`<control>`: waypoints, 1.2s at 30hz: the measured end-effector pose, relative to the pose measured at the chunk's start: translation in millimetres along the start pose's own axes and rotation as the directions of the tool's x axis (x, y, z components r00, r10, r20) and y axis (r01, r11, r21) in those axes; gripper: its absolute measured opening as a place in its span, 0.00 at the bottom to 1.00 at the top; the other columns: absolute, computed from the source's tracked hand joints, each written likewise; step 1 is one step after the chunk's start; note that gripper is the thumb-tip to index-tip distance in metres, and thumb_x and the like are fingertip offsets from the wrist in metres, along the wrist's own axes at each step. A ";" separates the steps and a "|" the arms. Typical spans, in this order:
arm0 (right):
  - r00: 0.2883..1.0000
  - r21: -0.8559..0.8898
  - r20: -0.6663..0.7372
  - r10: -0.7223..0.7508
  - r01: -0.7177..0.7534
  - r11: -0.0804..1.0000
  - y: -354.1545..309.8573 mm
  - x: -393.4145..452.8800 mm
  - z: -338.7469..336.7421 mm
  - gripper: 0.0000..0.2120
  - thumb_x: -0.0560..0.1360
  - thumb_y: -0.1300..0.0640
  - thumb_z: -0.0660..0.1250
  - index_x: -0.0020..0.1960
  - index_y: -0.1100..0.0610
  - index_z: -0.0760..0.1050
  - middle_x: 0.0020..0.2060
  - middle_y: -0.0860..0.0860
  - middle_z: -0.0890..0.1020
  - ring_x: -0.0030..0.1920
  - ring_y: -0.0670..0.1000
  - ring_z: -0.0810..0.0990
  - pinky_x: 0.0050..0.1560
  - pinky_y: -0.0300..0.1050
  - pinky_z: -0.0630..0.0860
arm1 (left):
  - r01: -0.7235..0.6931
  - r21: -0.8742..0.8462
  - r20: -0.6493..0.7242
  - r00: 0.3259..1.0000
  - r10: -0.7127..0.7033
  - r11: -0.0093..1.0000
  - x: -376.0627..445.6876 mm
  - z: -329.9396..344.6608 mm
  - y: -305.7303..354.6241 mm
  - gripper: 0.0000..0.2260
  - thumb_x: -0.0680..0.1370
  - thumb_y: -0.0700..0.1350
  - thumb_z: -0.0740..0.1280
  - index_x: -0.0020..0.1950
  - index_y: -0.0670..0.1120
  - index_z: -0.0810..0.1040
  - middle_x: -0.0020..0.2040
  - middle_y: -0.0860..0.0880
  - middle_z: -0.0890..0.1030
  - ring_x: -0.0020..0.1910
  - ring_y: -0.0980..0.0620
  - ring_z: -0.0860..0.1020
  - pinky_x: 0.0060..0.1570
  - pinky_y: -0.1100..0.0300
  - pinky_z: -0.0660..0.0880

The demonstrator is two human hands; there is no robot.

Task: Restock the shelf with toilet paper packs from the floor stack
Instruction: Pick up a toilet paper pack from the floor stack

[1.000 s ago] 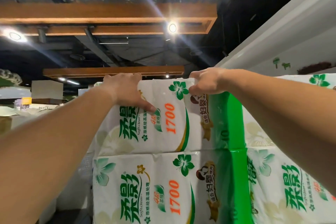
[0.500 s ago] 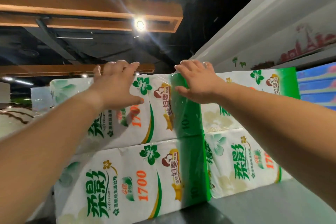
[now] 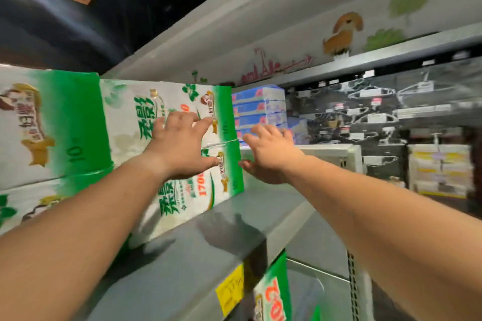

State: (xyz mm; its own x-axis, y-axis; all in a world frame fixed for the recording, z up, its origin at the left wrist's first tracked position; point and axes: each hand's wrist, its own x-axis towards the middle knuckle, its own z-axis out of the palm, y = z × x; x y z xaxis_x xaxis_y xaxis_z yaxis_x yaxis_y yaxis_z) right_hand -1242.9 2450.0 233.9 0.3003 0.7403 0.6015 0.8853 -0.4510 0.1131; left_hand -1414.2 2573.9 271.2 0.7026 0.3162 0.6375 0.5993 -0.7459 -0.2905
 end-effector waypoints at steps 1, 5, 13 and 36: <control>1.000 0.000 -0.004 0.029 -0.029 1.000 15.1 -14.7 -4.1 0.31 0.79 0.35 0.59 0.76 0.50 0.63 0.75 0.55 0.63 0.76 0.59 0.59 0.72 0.63 0.59 | -0.013 -0.008 -0.003 1.000 0.013 1.000 1.5 -3.5 15.3 0.42 0.72 0.71 0.65 0.81 0.56 0.56 0.78 0.46 0.63 0.76 0.42 0.59 0.74 0.41 0.56; 0.992 -0.048 -0.017 0.123 -0.124 0.991 79.3 -79.2 -30.6 0.31 0.79 0.34 0.58 0.74 0.51 0.64 0.72 0.54 0.66 0.73 0.59 0.61 0.70 0.62 0.62 | -0.072 -0.068 -0.003 0.997 0.072 0.995 7.1 -26.9 94.6 0.42 0.72 0.72 0.65 0.81 0.56 0.56 0.77 0.47 0.64 0.76 0.42 0.60 0.73 0.42 0.57; 0.952 -0.149 -0.013 0.306 -0.305 0.941 212.7 -219.1 -103.2 0.31 0.79 0.34 0.56 0.76 0.50 0.63 0.73 0.54 0.65 0.74 0.58 0.60 0.70 0.65 0.61 | -0.220 -0.234 -0.019 0.975 0.222 0.947 1.7 -69.1 294.3 0.41 0.73 0.72 0.64 0.80 0.56 0.58 0.75 0.48 0.65 0.75 0.42 0.61 0.73 0.42 0.59; 0.462 -0.473 -0.061 0.885 -0.794 0.382 527.6 -560.3 -209.0 0.31 0.80 0.35 0.56 0.79 0.49 0.59 0.78 0.54 0.60 0.77 0.60 0.57 0.74 0.63 0.59 | -0.692 -0.576 -0.319 0.681 0.660 0.435 43.5 -114.4 785.8 0.39 0.75 0.70 0.64 0.81 0.57 0.55 0.78 0.48 0.61 0.77 0.42 0.56 0.75 0.39 0.57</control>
State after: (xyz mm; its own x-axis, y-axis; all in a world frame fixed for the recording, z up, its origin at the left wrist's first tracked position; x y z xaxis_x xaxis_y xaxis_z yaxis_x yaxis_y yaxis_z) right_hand -1018.4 1693.1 121.8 0.9004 -0.0877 0.4261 -0.0686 -0.9958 -0.0599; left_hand -956.5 1934.4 152.3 0.7514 -0.4637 0.4694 -0.4460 -0.8812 -0.1565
